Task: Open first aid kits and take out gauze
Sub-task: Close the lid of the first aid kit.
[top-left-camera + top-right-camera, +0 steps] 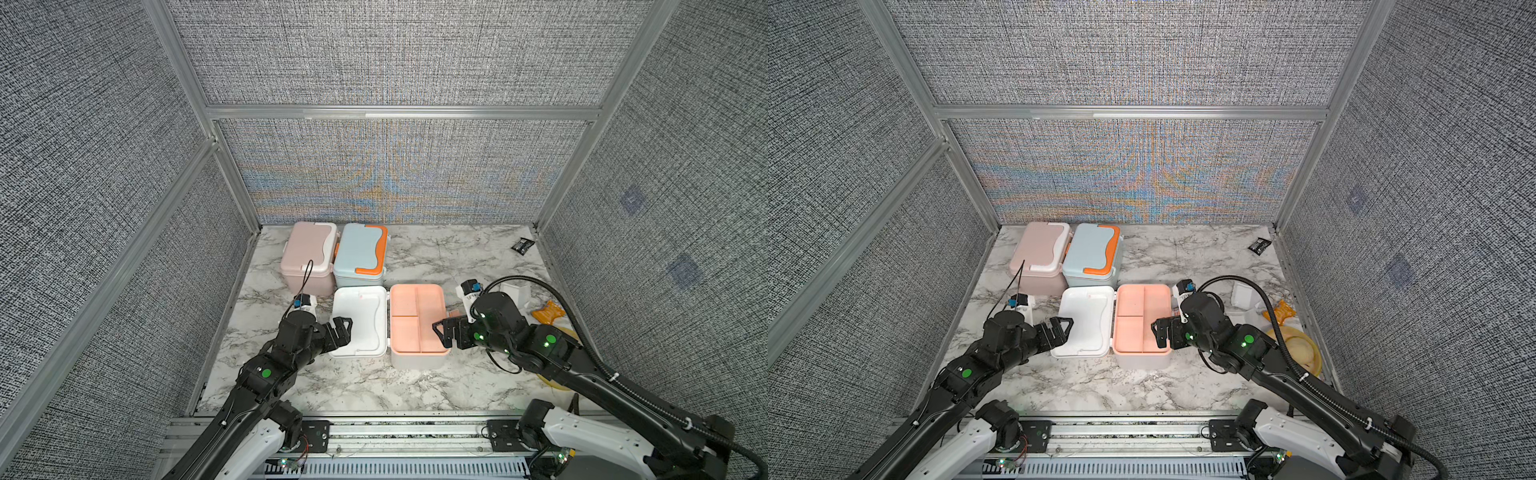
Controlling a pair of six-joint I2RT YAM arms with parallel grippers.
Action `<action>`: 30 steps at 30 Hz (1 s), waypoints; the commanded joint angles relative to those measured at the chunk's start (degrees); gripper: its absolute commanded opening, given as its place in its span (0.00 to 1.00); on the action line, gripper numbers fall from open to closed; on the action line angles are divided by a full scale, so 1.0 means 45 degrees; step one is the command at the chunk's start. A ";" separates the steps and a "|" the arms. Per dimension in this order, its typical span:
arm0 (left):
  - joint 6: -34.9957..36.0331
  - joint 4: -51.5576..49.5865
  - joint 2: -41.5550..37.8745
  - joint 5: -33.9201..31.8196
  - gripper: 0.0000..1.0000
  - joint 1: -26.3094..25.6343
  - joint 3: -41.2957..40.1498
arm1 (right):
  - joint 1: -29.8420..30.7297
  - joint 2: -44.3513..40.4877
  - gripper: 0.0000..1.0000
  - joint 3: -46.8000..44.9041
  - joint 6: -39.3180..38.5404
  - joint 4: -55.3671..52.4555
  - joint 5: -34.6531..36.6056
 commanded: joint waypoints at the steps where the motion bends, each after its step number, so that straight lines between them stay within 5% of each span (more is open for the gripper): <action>1: -0.0265 0.0702 0.0293 0.1543 0.99 0.0917 -0.0394 | -0.0219 0.0083 0.99 0.0228 -0.0198 0.0432 -0.0297; 9: -0.2333 0.5909 0.1505 0.5649 1.00 0.2204 -0.2317 | -0.1926 -0.0104 0.99 0.0278 -0.0325 0.0088 -0.2425; 14: -0.3420 0.8037 0.1619 0.6627 1.00 0.2213 -0.3030 | -0.2630 -0.0474 0.99 0.0345 -0.0291 -0.0166 -0.3075; 30: -0.5027 0.7520 -0.1335 0.7422 0.99 0.2179 -0.2499 | -0.3855 -0.0717 0.99 0.0905 -0.0144 -0.1146 -0.3797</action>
